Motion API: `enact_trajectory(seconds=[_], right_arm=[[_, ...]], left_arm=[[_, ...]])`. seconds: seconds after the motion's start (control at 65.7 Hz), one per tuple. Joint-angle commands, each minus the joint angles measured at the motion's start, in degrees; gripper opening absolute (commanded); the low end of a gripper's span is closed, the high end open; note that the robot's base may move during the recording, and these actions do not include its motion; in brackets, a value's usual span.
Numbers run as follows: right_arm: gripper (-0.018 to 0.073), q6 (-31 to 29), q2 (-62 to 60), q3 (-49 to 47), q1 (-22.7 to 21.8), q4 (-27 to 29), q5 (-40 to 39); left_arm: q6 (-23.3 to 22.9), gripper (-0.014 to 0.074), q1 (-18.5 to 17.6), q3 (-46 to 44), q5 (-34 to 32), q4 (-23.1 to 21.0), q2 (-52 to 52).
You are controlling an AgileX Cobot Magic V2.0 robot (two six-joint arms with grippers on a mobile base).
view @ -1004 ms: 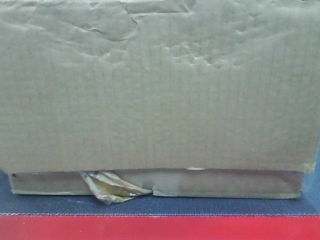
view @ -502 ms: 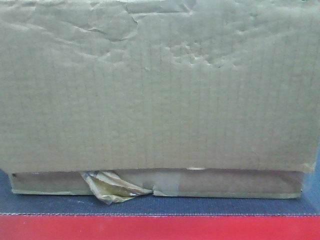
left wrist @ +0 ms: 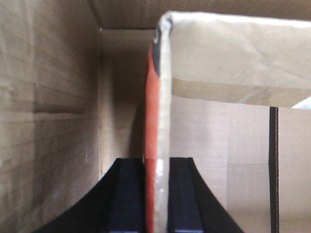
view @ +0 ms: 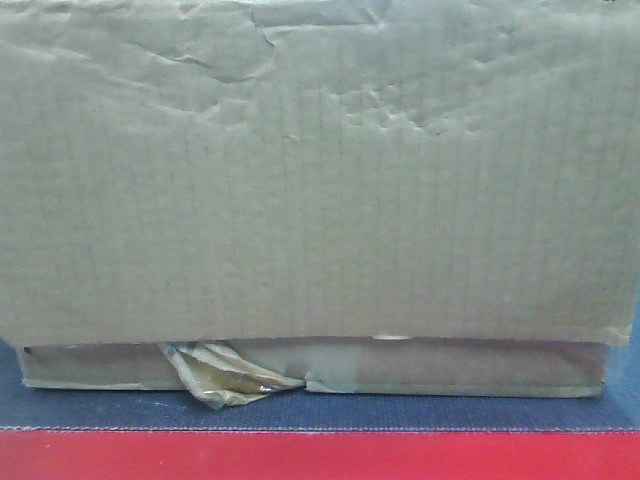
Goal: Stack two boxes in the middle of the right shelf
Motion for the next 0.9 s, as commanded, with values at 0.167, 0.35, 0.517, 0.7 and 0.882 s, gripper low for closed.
enact_trajectory(seconds=[0.167,0.35,0.517,0.7,0.882], right_arm=[[-0.0163,-0.3,-0.2,0.0,0.1,-0.4,-1.4],[-0.0163,-0.3,-0.2,0.0,0.1,-0.4,-1.4],[-0.0163,-0.3,-0.2,0.0,0.1,-0.4,-1.4],[-0.0163,-0.3,-0.2,0.0,0.1,-0.4,-1.4],[-0.0163,-0.3,-0.2,0.0,0.1,-0.4,-1.4]], left_arm=[[-0.1,0.0237,0.2,-0.7,-1.1,-2.5,-0.9],[0.0,0.0322,0.1,-5.0,-0.5,-3.7,-2.2],[2.9,0.0318,0.1,-11.4,-0.2,0.2,-4.8],[4.7,0.0318,2.6,-11.0,-0.2,6.5,-8.1],[7.6,0.0318,7.9,-4.9,-0.2,-2.3,-9.1]])
